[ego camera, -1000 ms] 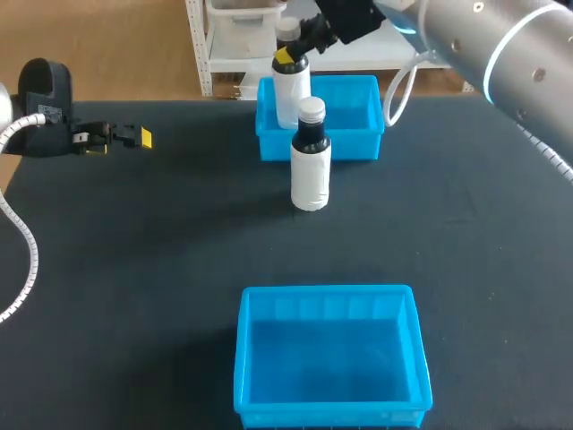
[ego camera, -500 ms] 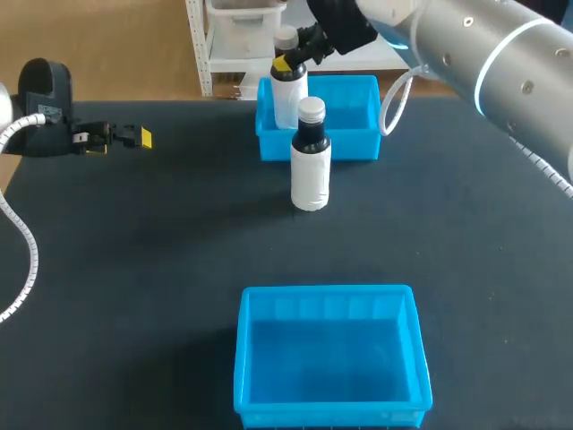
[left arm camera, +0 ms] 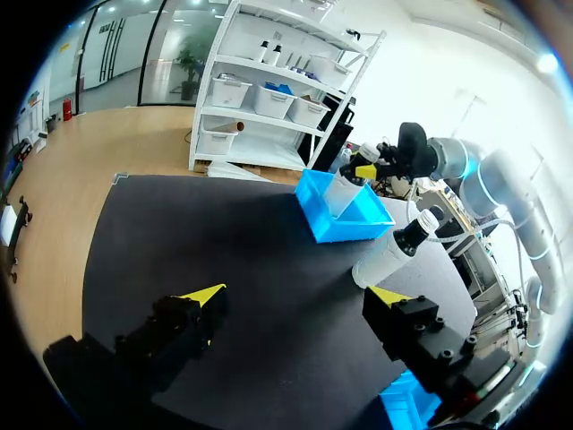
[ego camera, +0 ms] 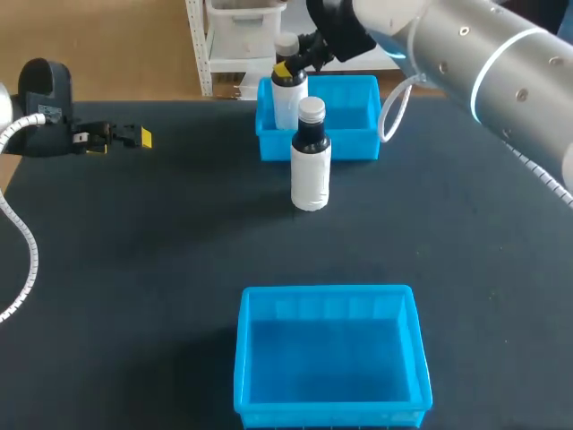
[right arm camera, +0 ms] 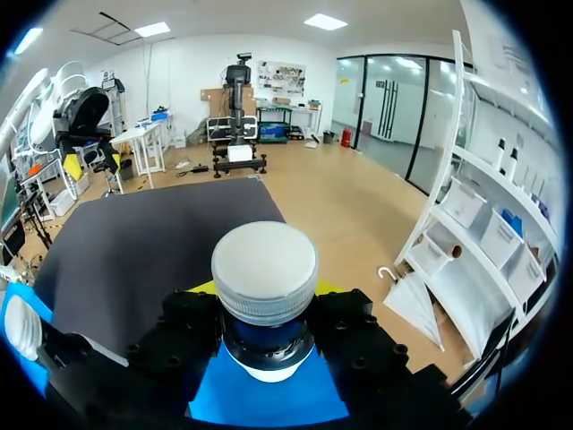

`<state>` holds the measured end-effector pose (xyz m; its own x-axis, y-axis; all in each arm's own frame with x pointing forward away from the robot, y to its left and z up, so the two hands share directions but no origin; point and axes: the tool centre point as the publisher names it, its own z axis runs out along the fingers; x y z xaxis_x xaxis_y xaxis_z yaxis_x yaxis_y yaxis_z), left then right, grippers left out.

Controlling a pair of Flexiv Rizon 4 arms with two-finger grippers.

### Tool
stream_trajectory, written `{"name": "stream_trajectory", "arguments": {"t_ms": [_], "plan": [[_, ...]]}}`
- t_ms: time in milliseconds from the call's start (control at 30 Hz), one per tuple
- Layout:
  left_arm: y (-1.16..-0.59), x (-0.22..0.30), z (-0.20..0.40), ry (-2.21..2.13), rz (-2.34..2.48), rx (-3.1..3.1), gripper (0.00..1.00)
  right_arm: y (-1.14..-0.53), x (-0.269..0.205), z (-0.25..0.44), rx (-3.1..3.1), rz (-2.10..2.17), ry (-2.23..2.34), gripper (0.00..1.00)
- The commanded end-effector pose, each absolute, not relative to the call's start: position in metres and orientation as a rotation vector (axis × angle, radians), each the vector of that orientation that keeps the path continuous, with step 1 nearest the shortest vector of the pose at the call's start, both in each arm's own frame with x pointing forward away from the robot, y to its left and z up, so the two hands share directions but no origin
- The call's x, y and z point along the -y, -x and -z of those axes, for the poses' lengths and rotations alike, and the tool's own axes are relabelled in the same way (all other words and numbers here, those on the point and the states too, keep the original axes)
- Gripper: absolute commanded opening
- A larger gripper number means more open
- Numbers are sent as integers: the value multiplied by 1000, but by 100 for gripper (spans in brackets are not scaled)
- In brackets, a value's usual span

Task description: Pick up the bottle, and place it in the far bin if it is heavy, or in the near bin if it is light.

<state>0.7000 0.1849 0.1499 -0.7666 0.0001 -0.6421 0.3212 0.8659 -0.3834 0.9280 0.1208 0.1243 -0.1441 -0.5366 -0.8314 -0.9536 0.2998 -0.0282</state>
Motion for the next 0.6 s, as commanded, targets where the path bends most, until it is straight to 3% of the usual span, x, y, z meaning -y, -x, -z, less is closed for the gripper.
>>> {"name": "stream_trajectory", "arguments": {"t_ms": [33, 133, 233, 433, 467, 533, 600], "plan": [[-700, -185, -150, -231, 636, -2374, 100, -941, -124, -124, -1787, -820, 1432, 0], [-700, -185, -150, -231, 636, -2374, 100, -941, -125, -122, -1791, -821, 1435, 0], [-700, -185, -150, -231, 636, -2374, 100, -942, -125, -122, -1794, -821, 1437, 29], [-700, -185, -150, -231, 636, -2374, 100, -942, -125, -119, -1803, -824, 1442, 35], [-700, -185, -150, -231, 636, -2374, 100, -942, -125, -118, -1804, -825, 1443, 42], [-700, -185, -150, -231, 636, -2374, 100, -942, -125, -118, -1807, -826, 1445, 100], [-700, -185, -150, -231, 636, -2374, 100, -941, -123, -118, -1808, -828, 1446, 100]]}}
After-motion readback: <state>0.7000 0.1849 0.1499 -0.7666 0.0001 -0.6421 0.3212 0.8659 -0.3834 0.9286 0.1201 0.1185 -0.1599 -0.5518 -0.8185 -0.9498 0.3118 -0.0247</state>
